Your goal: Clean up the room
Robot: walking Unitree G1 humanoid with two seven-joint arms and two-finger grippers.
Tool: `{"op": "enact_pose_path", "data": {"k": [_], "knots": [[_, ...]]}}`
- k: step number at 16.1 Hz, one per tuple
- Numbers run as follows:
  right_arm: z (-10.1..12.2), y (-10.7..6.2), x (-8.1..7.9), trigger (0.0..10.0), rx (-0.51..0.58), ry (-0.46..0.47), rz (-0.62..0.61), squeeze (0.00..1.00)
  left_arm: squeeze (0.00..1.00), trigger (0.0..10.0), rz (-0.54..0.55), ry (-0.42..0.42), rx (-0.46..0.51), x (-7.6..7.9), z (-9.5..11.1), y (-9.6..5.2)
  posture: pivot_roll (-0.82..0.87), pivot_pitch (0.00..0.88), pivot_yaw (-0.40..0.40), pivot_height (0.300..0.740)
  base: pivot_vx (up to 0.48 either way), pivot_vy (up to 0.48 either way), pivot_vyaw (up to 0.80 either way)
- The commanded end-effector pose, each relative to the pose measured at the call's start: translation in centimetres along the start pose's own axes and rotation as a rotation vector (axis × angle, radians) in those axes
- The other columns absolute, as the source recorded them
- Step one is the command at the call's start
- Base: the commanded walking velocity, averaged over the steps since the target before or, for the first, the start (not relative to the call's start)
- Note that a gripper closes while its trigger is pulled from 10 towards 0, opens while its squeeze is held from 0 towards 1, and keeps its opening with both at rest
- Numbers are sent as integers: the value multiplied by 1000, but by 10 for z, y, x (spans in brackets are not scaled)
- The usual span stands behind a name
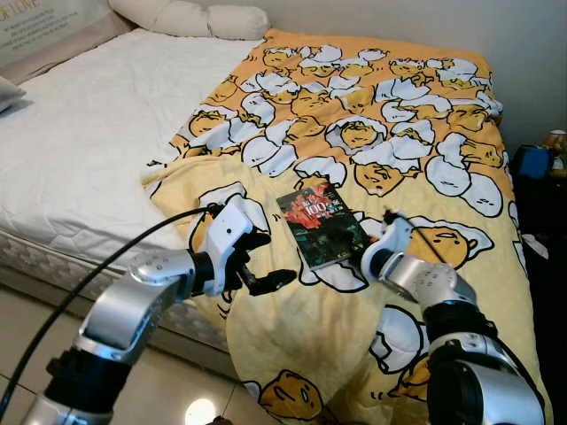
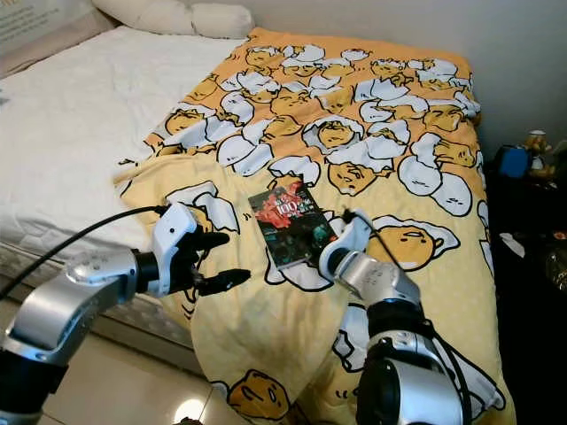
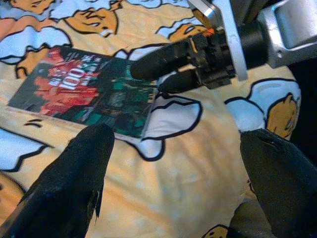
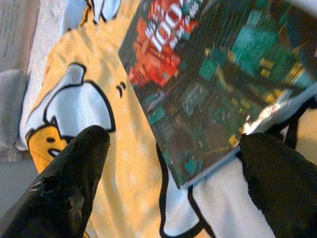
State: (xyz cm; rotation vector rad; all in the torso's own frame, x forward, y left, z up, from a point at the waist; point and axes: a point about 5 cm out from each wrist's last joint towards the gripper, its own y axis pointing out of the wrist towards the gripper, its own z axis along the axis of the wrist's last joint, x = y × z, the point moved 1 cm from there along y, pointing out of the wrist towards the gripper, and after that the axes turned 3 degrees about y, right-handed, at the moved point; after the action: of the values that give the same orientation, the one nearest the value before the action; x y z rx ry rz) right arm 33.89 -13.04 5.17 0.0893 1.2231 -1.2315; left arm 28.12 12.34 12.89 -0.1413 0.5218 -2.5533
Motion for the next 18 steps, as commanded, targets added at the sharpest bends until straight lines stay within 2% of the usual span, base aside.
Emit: {"op": "enact_pose_path", "data": {"k": [1,3,4,7,8,9,10,11,12,18], "knots": [[0,2,-3,10000,-10,-13,-13,1000,1000,10000,9,6,-10,-4,2,-2,-43,0,15,740,0,0,0],[-4,5,3,10000,-10,-15,-86,961,1000,10000,77,-6,-36,-15,-5,-8,-50,0,27,740,0,0,0],[-8,5,10,10000,-16,-5,-117,663,933,10000,94,-3,-45,-18,-7,-11,-53,0,29,740,0,0,0],[-14,8,11,10000,-29,17,-76,667,894,10000,105,-13,-31,-19,-5,-10,-52,0,32,740,0,0,0],[-16,10,8,10000,-22,49,-46,537,894,10000,100,-14,-32,-18,-5,-9,-49,0,31,740,0,0,0],[-16,10,8,10000,-18,60,-43,537,894,10000,98,-15,-32,-18,-5,-8,-49,0,31,740,0,0,0],[-17,11,7,10000,-11,81,-29,271,898,10000,97,-15,-33,-17,-5,-7,-39,0,25,740,0,0,0],[-17,12,7,10000,-9,100,-23,271,898,10000,97,-15,-33,-17,-5,-7,-39,0,25,740,0,0,0],[-15,12,5,10000,4,146,8,0,894,10000,95,-18,-37,-14,-7,-8,-29,0,12,740,0,0,0],[-20,15,5,10000,42,231,48,0,902,10000,92,-19,-47,-11,-9,-11,5,0,10,740,0,0,0]]}}
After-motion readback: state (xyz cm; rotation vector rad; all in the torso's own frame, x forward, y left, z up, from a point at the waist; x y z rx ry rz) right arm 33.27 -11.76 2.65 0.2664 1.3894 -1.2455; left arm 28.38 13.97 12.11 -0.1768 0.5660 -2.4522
